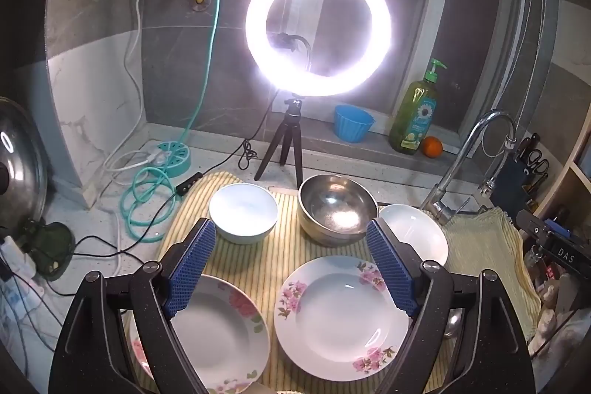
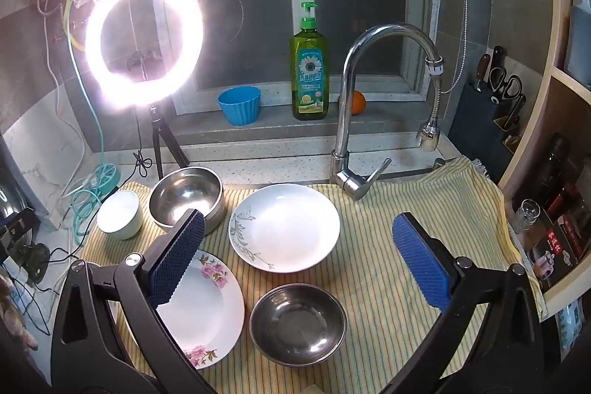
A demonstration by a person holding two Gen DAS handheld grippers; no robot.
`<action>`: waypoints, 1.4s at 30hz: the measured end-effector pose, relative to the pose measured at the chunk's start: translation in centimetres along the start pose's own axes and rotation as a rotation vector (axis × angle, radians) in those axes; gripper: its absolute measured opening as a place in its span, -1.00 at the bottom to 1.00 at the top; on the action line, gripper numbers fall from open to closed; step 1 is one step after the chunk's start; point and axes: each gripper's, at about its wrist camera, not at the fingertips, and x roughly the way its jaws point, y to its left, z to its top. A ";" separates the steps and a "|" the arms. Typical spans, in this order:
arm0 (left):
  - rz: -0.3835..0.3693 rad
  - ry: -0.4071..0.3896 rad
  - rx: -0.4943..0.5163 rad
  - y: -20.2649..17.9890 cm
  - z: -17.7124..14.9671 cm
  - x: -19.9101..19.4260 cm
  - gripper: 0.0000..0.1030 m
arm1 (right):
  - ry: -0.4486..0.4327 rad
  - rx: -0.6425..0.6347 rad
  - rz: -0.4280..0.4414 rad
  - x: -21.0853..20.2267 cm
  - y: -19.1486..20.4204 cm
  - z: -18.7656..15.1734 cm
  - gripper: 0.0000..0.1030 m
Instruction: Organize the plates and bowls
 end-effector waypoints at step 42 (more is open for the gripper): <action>-0.009 0.001 -0.007 0.3 -0.1 -0.3 0.63 | 0.003 0.008 0.004 -0.3 0.0 -0.4 1.00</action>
